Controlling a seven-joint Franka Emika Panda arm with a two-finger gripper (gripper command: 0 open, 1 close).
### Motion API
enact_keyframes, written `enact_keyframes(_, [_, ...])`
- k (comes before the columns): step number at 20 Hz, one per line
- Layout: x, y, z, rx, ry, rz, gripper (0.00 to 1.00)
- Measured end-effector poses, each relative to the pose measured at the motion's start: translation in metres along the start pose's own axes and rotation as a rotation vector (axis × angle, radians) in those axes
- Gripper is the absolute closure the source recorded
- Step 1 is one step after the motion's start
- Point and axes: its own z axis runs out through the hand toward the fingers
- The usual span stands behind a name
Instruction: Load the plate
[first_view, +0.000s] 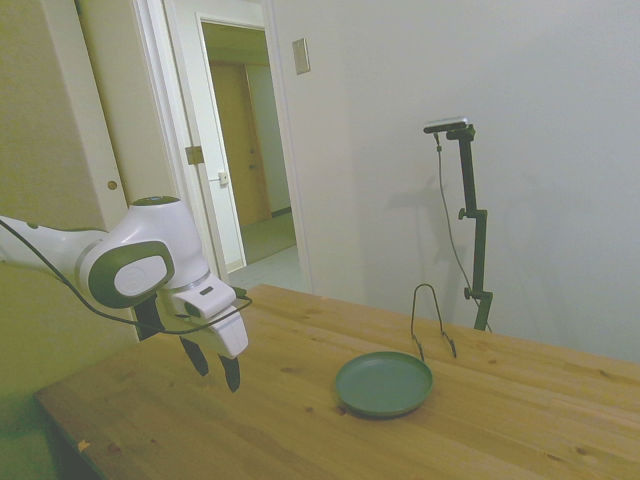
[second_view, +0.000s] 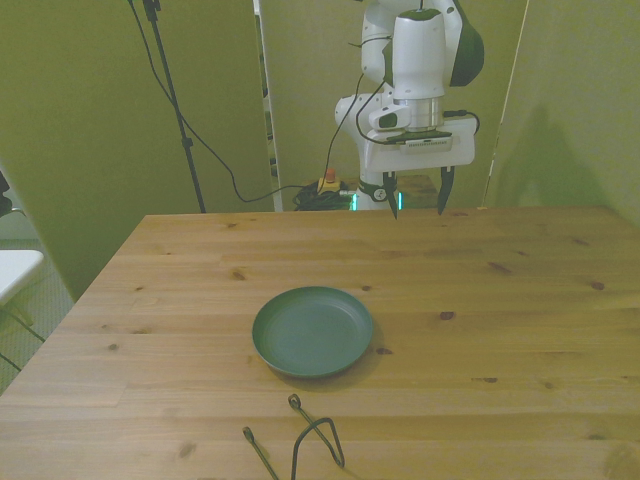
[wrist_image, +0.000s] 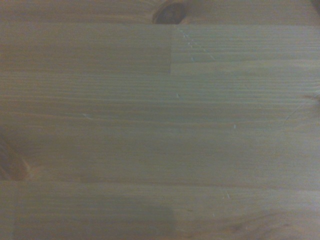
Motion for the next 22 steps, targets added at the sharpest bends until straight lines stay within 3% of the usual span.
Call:
enact_keyframes(2, [0.001, 0.000, 0.001, -0.013, 0.014, 0.014, 0.00])
enact_keyframes(9, [0.014, -0.039, 0.006, 0.027, 0.104, 0.173, 0.00])
enact_keyframes(22, [0.060, -0.201, 0.065, -0.001, 0.140, 0.343, 0.00])
